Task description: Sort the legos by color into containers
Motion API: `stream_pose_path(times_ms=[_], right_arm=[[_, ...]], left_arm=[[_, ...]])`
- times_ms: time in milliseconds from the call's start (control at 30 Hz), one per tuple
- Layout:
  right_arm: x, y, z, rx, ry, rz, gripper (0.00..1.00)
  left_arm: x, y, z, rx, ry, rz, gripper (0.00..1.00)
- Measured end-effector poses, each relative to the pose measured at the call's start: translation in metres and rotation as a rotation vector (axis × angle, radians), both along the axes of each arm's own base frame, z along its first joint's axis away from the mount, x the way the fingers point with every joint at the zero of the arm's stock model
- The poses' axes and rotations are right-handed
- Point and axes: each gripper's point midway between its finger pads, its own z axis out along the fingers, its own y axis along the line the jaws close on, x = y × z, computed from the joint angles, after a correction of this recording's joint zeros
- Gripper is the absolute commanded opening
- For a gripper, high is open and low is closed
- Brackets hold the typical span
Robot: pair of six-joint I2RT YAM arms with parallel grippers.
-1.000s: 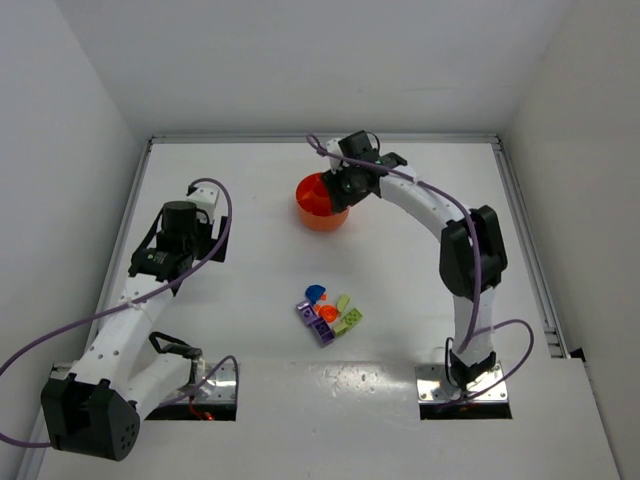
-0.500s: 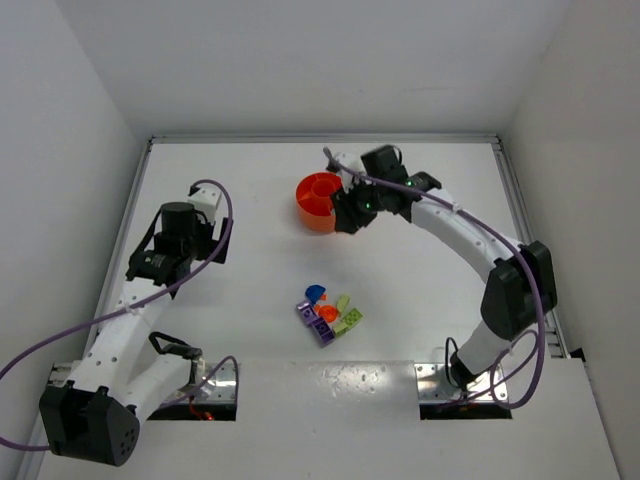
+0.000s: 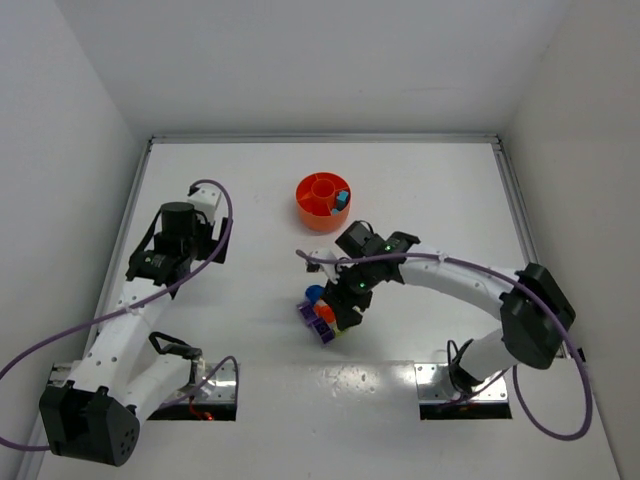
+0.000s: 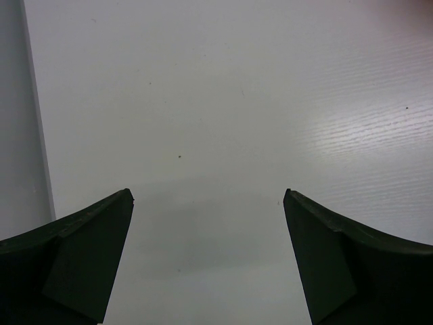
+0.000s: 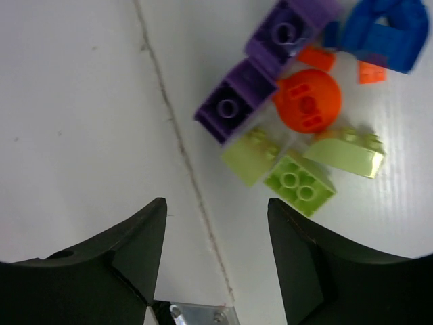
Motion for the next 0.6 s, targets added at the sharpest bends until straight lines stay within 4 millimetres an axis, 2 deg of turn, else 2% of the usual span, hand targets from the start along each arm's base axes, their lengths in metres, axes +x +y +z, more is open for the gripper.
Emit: stream_pose_path(times_ms=[100,267,433,600], right_arm=[[-0.021,0.009,0.005,0.012,0.003,0.055,0.72],[-0.046,0.021,0.005,0.005,0.025,0.088,0.72],[-0.053,0.034,-0.007,-0.052,0.038,0.071,0.72],[-0.043,0.042,-0.029,-0.142,0.012,-0.022,0.75]], left_arm=[[0.0,0.002,0.0,0.001,-0.002,0.015,1.0],[-0.001,0.004,-0.003,0.003,0.002,0.034,1.0],[-0.001,0.007,-0.002,0.01,0.0,0.047,1.0],[-0.003,0.013,0.005,0.008,-0.027,0.068,1.0]])
